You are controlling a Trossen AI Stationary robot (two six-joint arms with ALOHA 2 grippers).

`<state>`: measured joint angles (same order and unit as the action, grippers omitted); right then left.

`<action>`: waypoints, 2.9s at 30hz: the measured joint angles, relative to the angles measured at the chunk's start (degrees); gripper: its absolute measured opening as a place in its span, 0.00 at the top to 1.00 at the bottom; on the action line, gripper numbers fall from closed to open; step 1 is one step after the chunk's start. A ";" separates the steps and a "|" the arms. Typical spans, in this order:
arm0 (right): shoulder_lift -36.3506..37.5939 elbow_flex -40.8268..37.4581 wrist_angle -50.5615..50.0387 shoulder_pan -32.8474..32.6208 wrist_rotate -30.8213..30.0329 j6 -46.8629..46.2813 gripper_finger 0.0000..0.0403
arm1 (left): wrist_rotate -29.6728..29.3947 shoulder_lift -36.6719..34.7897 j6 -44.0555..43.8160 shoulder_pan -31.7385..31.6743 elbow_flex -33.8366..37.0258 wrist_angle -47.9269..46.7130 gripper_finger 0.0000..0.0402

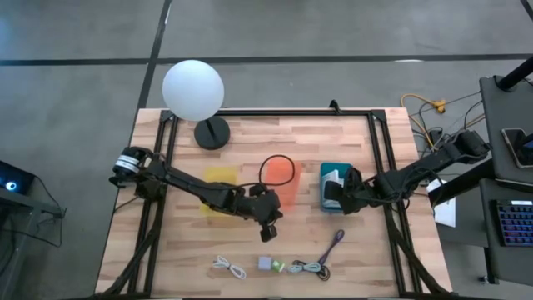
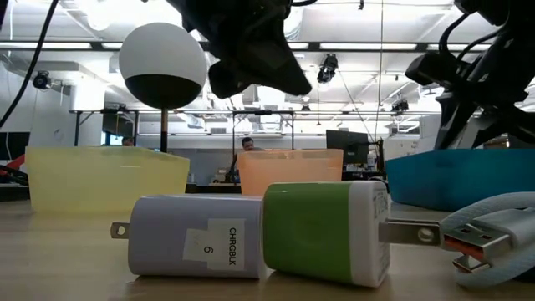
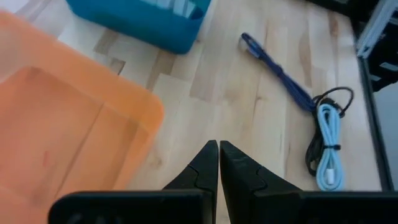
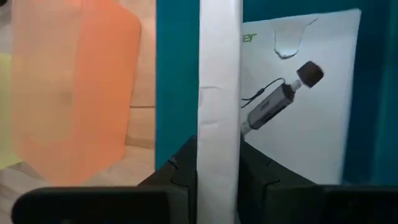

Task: Pick and place items into bin
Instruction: Put the card reader box into the blue bin, then put the green charger adapter into the orange bin

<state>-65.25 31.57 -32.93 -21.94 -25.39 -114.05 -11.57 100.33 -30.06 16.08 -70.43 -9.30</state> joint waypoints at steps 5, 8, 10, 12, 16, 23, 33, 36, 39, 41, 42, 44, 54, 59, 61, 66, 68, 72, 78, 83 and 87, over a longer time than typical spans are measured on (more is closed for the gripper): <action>-1.31 -0.09 -1.25 0.20 3.89 0.36 0.74 | 0.79 0.00 1.94 -0.01 -0.04 1.67 1.00; -1.95 -0.09 -2.64 0.25 7.64 1.16 0.66 | 0.83 0.00 1.94 -0.21 -0.04 1.64 1.00; -2.01 -0.04 -3.51 0.25 8.95 1.62 0.61 | 0.80 0.00 1.94 -0.36 -0.04 1.61 1.00; -1.87 0.89 -5.85 0.21 9.22 3.54 0.56 | 0.74 0.00 1.96 -0.42 -0.04 1.55 1.00; -1.49 6.64 -15.31 0.21 9.61 9.00 0.52 | 0.68 0.00 1.94 -0.45 -0.04 1.34 1.00; -2.82 18.61 -29.71 -2.34 8.18 26.83 0.51 | 0.70 0.00 1.94 -0.44 -0.04 1.18 1.00; -23.05 34.98 -20.73 -17.58 12.36 57.56 0.52 | 9.01 0.00 5.00 -0.39 0.04 -0.55 1.00; -34.31 42.76 -20.28 -20.97 12.51 63.95 0.52 | 9.13 0.00 5.20 -0.38 0.09 -0.52 1.00; -43.79 50.70 -21.47 -22.10 12.35 66.42 0.52 | 9.26 0.00 5.24 -0.34 0.21 -0.36 1.00; -48.99 55.65 -22.09 -21.99 12.18 66.51 0.52 | 10.04 0.00 5.68 -0.09 0.48 -0.88 1.00; -50.89 57.58 -22.15 -21.85 11.99 66.34 0.52 | 10.25 0.00 6.52 0.18 0.62 -1.75 1.00; -53.92 61.14 -21.52 -21.53 10.90 66.02 0.52 | 10.22 -0.05 8.81 1.02 0.67 -5.09 1.00; -56.99 64.78 -6.26 -20.83 4.08 64.90 0.52 | 0.48 -5.14 6.75 10.38 3.32 -23.25 0.87; -58.04 64.74 -5.28 -19.52 -0.88 60.04 0.47 | -0.60 -8.59 6.44 13.74 6.36 -22.32 0.74; -59.10 64.74 -3.20 -18.54 -1.64 57.56 0.43 | -0.79 -9.87 6.44 14.39 7.80 -21.70 0.70; -62.20 65.42 -1.72 -16.38 -0.54 54.81 0.32 | -0.75 -12.32 6.40 15.24 11.02 -20.00 0.67; -62.39 65.72 -1.74 -15.99 0.35 55.32 0.28 | -0.73 -13.11 6.44 15.23 12.10 -16.89 0.67; -62.39 65.59 -1.98 -15.75 1.46 57.51 0.24 | -0.73 -13.93 6.53 15.17 12.85 -13.92 0.67; -62.99 64.51 -0.64 -15.77 4.25 59.84 0.24 | -0.66 -14.25 8.56 15.14 12.72 -13.41 0.67; -65.06 64.30 -0.68 -15.35 5.97 59.79 0.27 | -0.71 -14.25 10.94 15.04 12.72 -13.11 0.67; -65.36 64.39 -0.59 -15.32 7.08 59.14 0.33 | -0.73 -14.25 11.43 15.01 12.72 -11.93 0.66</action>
<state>-130.61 95.96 -33.53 -37.27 -18.31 -54.91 -12.30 86.08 -18.62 31.09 -57.71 -21.23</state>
